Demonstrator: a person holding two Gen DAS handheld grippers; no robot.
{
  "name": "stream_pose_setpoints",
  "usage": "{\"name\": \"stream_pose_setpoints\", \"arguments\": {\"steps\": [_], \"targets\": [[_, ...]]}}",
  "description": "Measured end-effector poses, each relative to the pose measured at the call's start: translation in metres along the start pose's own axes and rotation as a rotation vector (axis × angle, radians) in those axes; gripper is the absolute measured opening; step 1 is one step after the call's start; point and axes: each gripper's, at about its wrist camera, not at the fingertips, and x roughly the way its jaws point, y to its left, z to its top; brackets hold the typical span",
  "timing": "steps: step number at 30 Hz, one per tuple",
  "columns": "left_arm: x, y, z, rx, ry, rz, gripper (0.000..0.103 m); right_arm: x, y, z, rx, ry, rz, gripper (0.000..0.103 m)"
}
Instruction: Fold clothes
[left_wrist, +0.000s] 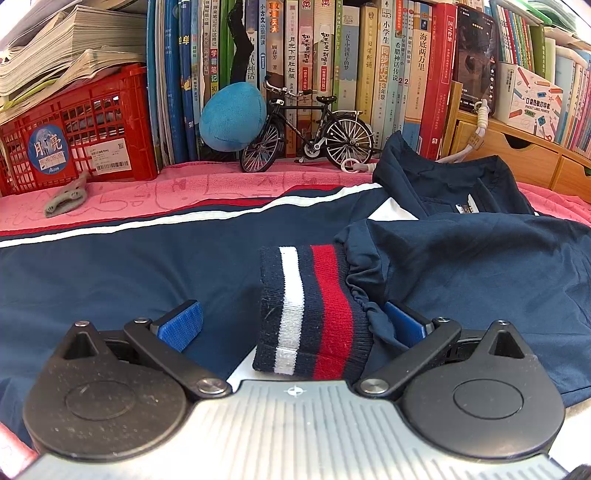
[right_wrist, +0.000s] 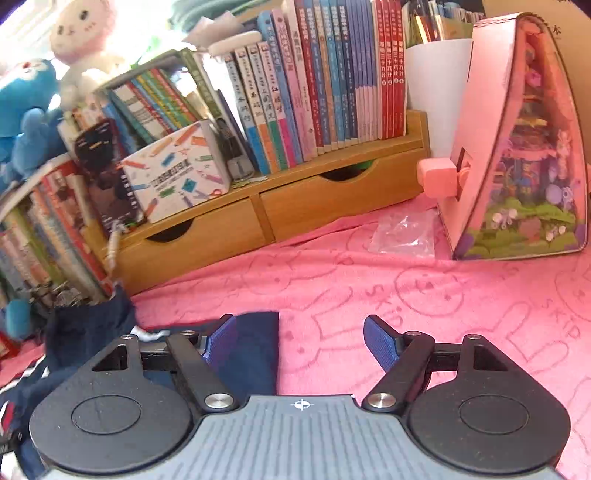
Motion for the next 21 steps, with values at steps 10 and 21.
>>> {"name": "stream_pose_setpoints", "arguments": {"steps": [10,21], "targets": [[-0.063,0.015,0.017,-0.175,-0.132,-0.162,0.103,-0.049,-0.026,-0.071,0.004,0.083,0.202,0.074],[-0.028,-0.206,0.036,0.199,-0.039,-0.589,0.061,-0.020,-0.018,-0.070,0.081,0.043,0.239,0.044]]}}
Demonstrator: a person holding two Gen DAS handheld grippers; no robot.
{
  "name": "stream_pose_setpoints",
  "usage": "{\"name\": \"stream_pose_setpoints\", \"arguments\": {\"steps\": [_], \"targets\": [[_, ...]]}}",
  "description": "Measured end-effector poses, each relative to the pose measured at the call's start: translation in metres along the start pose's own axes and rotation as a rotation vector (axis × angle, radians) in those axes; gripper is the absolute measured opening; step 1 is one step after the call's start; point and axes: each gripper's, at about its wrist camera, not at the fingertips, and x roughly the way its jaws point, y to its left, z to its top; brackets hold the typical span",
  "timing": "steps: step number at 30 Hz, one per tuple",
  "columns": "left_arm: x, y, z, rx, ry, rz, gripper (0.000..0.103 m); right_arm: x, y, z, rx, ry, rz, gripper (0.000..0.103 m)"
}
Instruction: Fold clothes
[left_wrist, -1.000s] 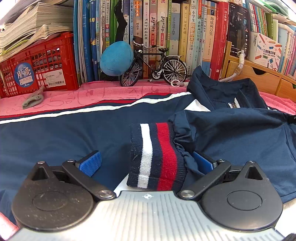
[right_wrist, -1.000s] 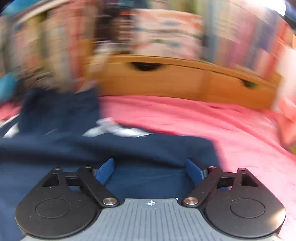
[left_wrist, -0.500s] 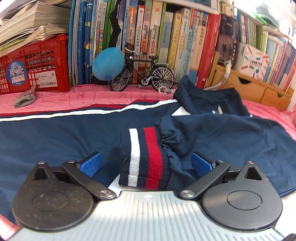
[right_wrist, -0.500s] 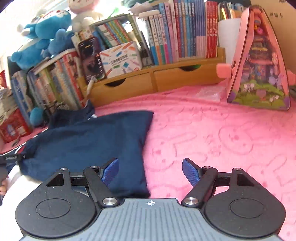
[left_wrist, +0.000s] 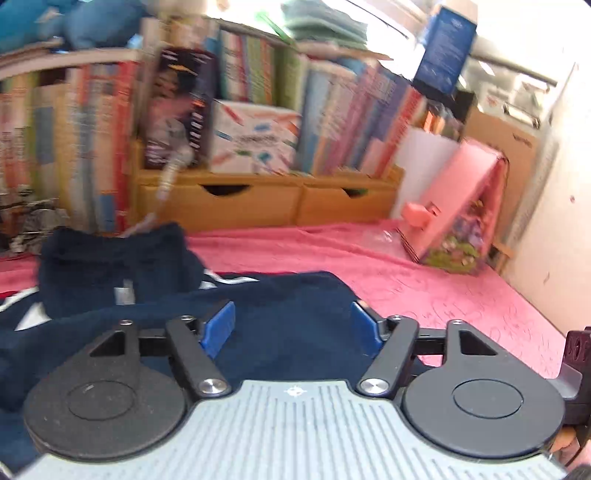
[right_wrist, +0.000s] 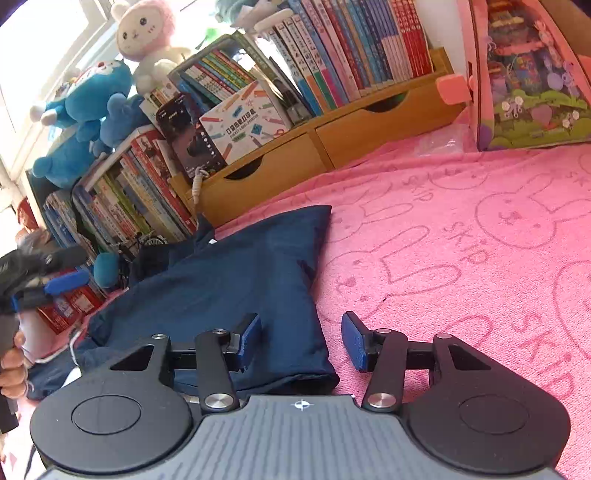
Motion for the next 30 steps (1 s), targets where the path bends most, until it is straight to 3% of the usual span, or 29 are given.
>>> {"name": "stream_pose_setpoints", "arguments": {"steps": [2,4,7,13,15,19,21,23,26,29,30], "targets": [[0.040,-0.020,0.002,0.010,0.072,-0.039,0.043,0.000,-0.002,0.000,0.013,-0.001,-0.018,0.035],[0.075,-0.037,-0.003,0.016,0.145,-0.071,0.036,-0.001,-0.011,0.000,0.063,-0.005,-0.014,0.026],[0.107,-0.059,-0.010,0.084,0.204,-0.041,0.036,-0.001,-0.022,-0.001,0.126,-0.010,0.001,0.017],[0.139,-0.065,-0.003,0.174,0.158,0.036,0.037,0.000,-0.022,-0.001,0.127,-0.006,0.007,0.016],[0.152,-0.065,0.005,0.199,0.143,0.094,0.038,0.001,-0.022,-0.001,0.125,-0.003,0.011,0.016],[0.169,-0.064,0.020,0.186,0.141,0.184,0.039,0.001,-0.027,-0.002,0.146,-0.002,0.032,0.016],[0.162,-0.057,0.031,0.108,0.136,0.179,0.039,-0.003,-0.031,-0.002,0.167,-0.030,0.052,0.016],[0.139,-0.049,0.035,0.043,0.074,0.125,0.040,-0.008,-0.035,-0.003,0.189,-0.063,0.073,0.017],[0.094,-0.042,0.027,0.051,0.021,0.078,0.048,-0.012,-0.038,-0.002,0.205,-0.093,0.078,0.018],[0.041,-0.022,0.002,0.063,-0.015,0.121,0.064,-0.013,-0.038,-0.001,0.205,-0.099,0.070,0.018],[0.024,-0.010,-0.007,0.052,-0.028,0.152,0.064,-0.013,-0.038,-0.001,0.203,-0.102,0.068,0.018]]}}
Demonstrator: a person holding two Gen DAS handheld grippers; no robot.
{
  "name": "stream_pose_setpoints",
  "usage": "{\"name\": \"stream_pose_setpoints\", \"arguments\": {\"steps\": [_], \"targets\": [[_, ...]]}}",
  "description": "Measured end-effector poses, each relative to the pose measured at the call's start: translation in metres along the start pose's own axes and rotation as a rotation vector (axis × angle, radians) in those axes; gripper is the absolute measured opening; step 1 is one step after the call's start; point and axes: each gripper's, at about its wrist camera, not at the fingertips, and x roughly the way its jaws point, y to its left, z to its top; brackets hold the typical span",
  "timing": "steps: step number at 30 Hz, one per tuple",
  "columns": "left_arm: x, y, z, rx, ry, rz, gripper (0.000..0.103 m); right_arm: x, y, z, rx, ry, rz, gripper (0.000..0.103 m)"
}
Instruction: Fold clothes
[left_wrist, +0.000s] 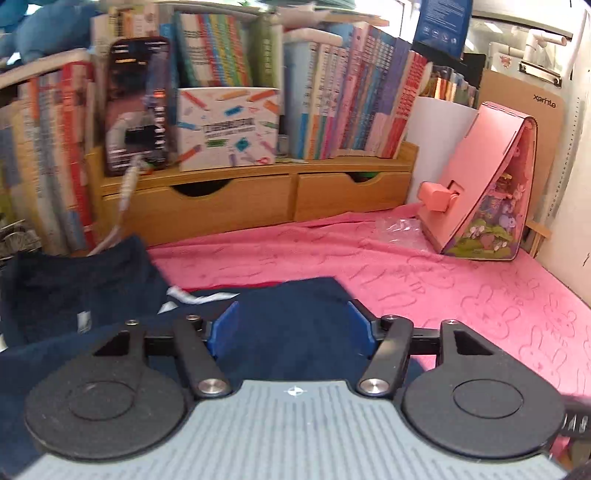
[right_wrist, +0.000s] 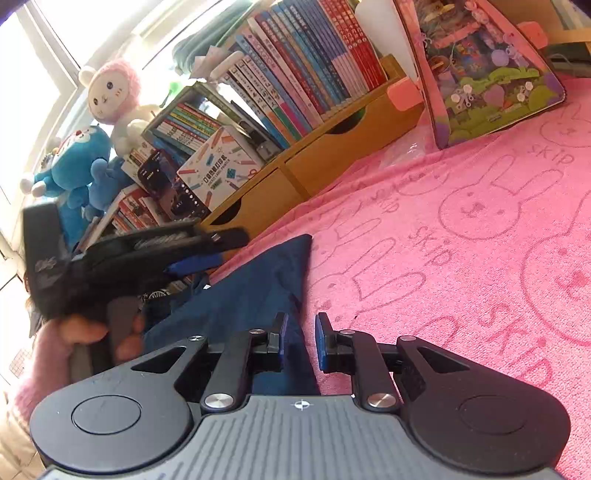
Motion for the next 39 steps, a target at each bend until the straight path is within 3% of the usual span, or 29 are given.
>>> {"name": "stream_pose_setpoints", "arguments": {"steps": [3,5,7,10,15,18,20,21,24,28,32,34,39], "targets": [[-0.051,0.045,-0.025,-0.051,-0.045,0.128,0.067,0.000,0.000,0.000,-0.003,-0.001,0.000,0.020],[-0.078,0.076,-0.036,-0.089,-0.053,0.241,0.078,-0.001,-0.001,0.000,-0.002,-0.001,0.004,0.022],[-0.106,0.108,-0.048,-0.125,-0.051,0.355,0.078,0.000,-0.001,0.000,0.000,-0.001,0.013,0.022],[-0.149,0.153,-0.069,-0.216,-0.044,0.467,0.079,0.000,-0.001,0.000,-0.007,0.003,0.037,0.025],[-0.219,0.221,-0.101,-0.398,-0.066,0.574,0.088,0.002,0.002,0.001,-0.032,0.030,0.063,0.056],[-0.252,0.261,-0.119,-0.505,-0.092,0.643,0.092,0.000,0.024,0.000,-0.128,0.083,-0.096,0.062],[-0.270,0.289,-0.128,-0.586,-0.116,0.689,0.095,-0.008,0.049,-0.003,-0.209,0.071,-0.127,0.069],[-0.277,0.302,-0.131,-0.620,-0.126,0.706,0.095,-0.011,0.064,-0.004,-0.243,0.072,-0.110,0.078],[-0.289,0.339,-0.139,-0.703,-0.146,0.755,0.096,-0.005,0.124,-0.009,-0.378,0.103,0.006,0.088],[-0.292,0.375,-0.147,-0.798,-0.162,0.815,0.097,0.035,0.207,-0.037,-0.568,0.132,0.096,0.088],[-0.289,0.406,-0.149,-0.877,-0.167,0.855,0.097,0.092,0.269,-0.076,-0.664,0.186,0.170,0.069],[-0.285,0.417,-0.146,-0.873,-0.165,0.885,0.097,0.118,0.291,-0.095,-0.684,0.221,0.209,0.065],[-0.282,0.453,-0.143,-0.889,-0.174,0.944,0.097,0.172,0.313,-0.144,-0.770,0.338,0.163,0.057]]}}
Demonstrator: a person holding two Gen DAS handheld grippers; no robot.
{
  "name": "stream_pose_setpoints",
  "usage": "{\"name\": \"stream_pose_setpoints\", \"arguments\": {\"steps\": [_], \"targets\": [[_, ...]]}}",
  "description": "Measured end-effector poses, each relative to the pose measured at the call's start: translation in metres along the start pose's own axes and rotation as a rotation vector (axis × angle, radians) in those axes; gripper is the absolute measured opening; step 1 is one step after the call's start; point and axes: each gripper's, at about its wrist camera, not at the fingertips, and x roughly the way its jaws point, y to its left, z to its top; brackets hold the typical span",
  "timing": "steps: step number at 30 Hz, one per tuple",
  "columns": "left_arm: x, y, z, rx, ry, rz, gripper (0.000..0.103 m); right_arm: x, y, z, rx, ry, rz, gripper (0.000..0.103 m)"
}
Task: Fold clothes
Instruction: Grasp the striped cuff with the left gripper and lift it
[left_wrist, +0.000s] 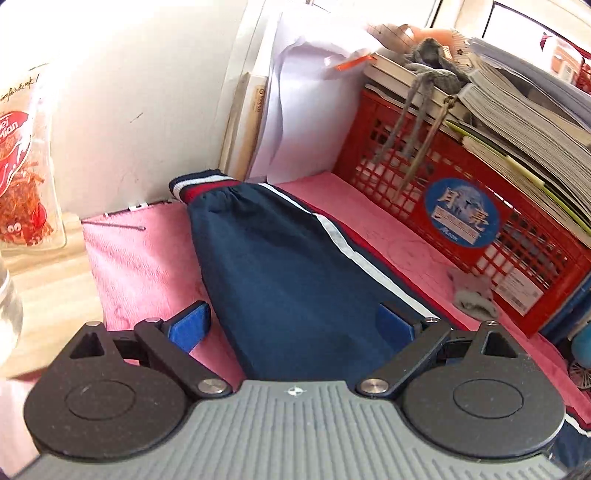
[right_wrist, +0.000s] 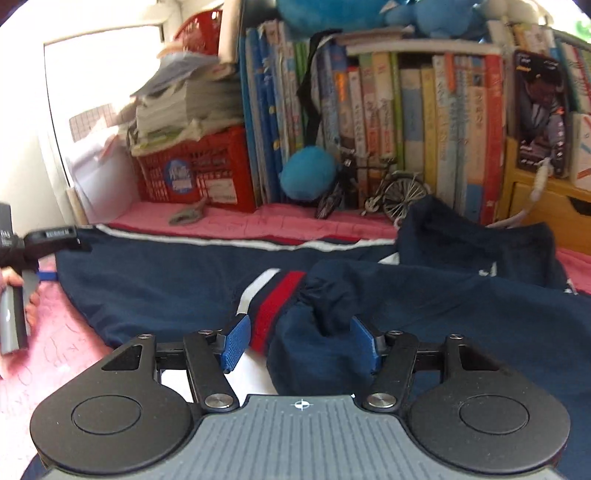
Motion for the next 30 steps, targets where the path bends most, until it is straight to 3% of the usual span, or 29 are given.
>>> {"name": "stream_pose_setpoints", "arguments": {"steps": [7,9,10,11,13,16,22,24,26,28,30], "targets": [[0.046,0.014,0.031,-0.016,-0.061,0.118,0.103,0.005,0.019,-0.018,-0.096,0.020,-0.062,0.066],[0.053,0.016,0.037,-0.028,-0.063,0.109,0.102,0.005,0.016,-0.018,-0.078,0.026,-0.051,0.071],[0.055,0.017,0.039,-0.029,-0.065,0.097,0.091,0.006,0.016,-0.017,-0.078,0.029,-0.048,0.072],[0.053,0.018,0.039,-0.043,-0.072,0.075,0.052,0.007,0.017,-0.015,-0.082,0.032,-0.046,0.074],[0.047,0.020,0.038,-0.073,-0.085,0.029,0.016,0.011,0.019,-0.012,-0.084,0.036,-0.046,0.077],[0.022,0.014,0.033,-0.034,-0.194,-0.068,0.015,0.014,0.020,-0.008,-0.084,0.041,-0.042,0.080],[-0.078,-0.050,0.004,0.272,-0.396,-0.314,0.015,0.012,0.014,-0.007,-0.036,0.027,-0.016,0.085],[-0.118,-0.079,-0.018,0.384,-0.450,-0.414,0.015,-0.003,-0.004,-0.010,0.095,-0.002,0.025,0.084],[-0.147,-0.108,-0.043,0.500,-0.442,-0.503,0.016,-0.028,-0.039,-0.021,0.344,-0.052,0.151,0.084],[-0.163,-0.143,-0.077,0.585,-0.368,-0.592,0.017,-0.053,-0.073,-0.034,0.536,-0.101,0.249,0.084],[-0.171,-0.172,-0.117,0.674,-0.266,-0.655,0.020,-0.080,-0.100,-0.043,0.638,-0.143,0.251,0.085]]}}
